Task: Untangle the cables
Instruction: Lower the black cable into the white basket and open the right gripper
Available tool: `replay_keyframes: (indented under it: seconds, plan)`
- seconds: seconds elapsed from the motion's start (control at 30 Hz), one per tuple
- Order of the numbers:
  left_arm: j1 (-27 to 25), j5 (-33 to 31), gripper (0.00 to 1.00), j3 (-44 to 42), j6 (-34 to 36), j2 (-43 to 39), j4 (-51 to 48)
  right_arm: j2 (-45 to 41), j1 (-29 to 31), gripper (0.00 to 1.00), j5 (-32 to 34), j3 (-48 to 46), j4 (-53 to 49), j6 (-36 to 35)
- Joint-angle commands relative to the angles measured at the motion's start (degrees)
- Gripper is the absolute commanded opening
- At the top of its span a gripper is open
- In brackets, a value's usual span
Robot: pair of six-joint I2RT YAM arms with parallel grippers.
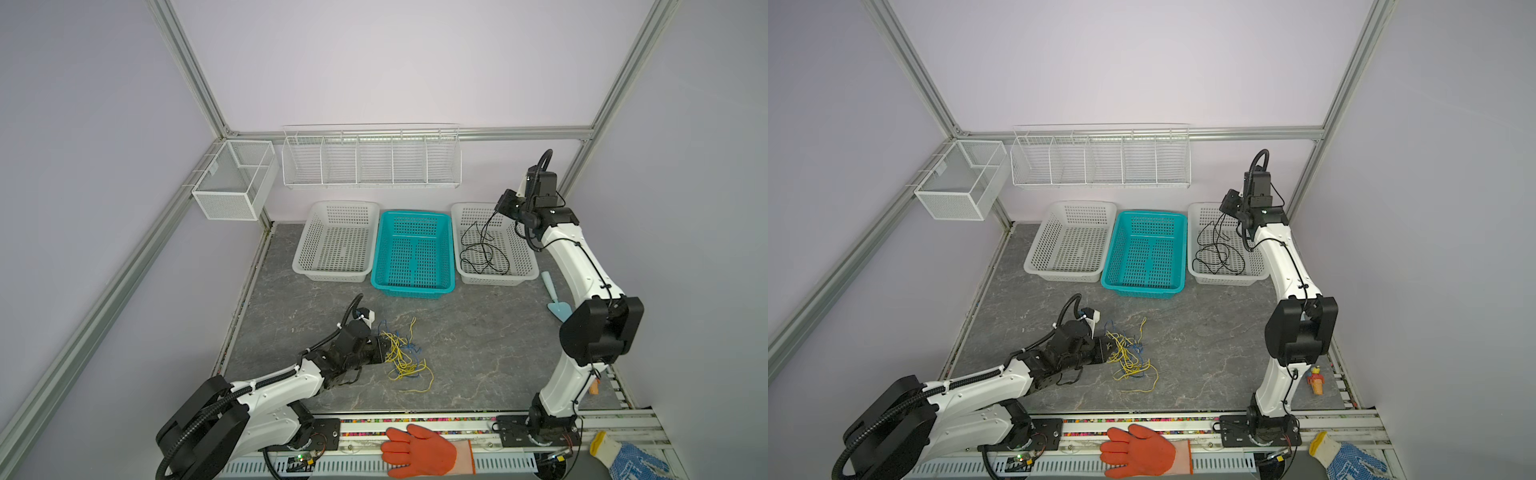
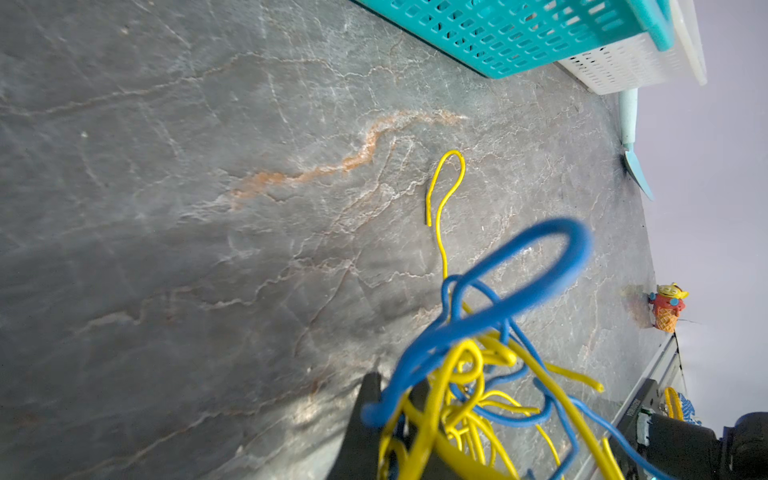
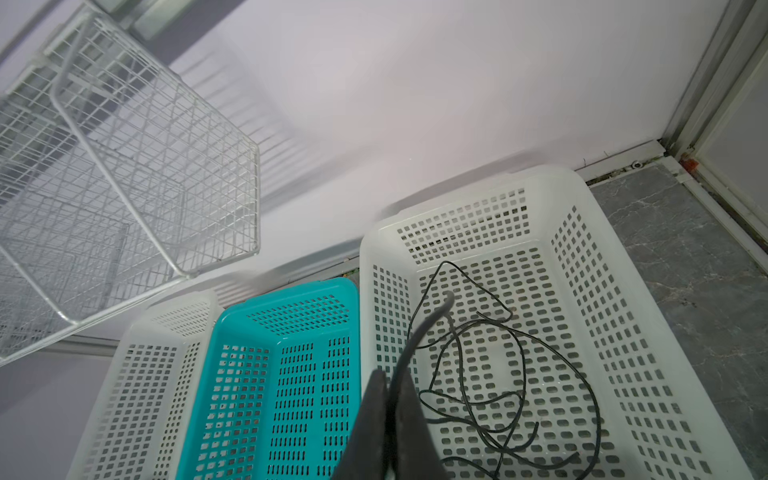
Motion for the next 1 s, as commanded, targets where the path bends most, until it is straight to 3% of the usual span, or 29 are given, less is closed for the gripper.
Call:
replay_keyframes:
  seconds: [0.0, 0.43, 0.77, 0.9, 0.97]
  plan:
    - [0.1, -1.5, 0.00, -1.3, 0.0, 0.4, -1.1, 0.9, -0.4, 0.07, 0.7, -2.2, 1.6, 1.8]
    - [0.1, -1.6, 0.00, -1.4, -0.2, 0.2, -0.8, 1.2, -0.7, 0.16, -0.1, -6.1, 2.2, 5.2]
    - [0.1, -1.1, 0.00, 0.3, -0.3, 0.0, -1.5, -3.4, -0.6, 0.41, -1.8, -10.4, 2.2, 7.7]
    - [0.1, -0.9, 0.00, 1.4, -0.5, -0.4, -2.5, -7.1, -0.1, 0.47, -5.9, -13.9, 2.7, 8.6]
    - [0.1, -0.7, 0.00, 2.2, -0.7, -0.6, -2.9, -9.2, 0.3, 0.52, -11.9, -16.3, 2.7, 9.1]
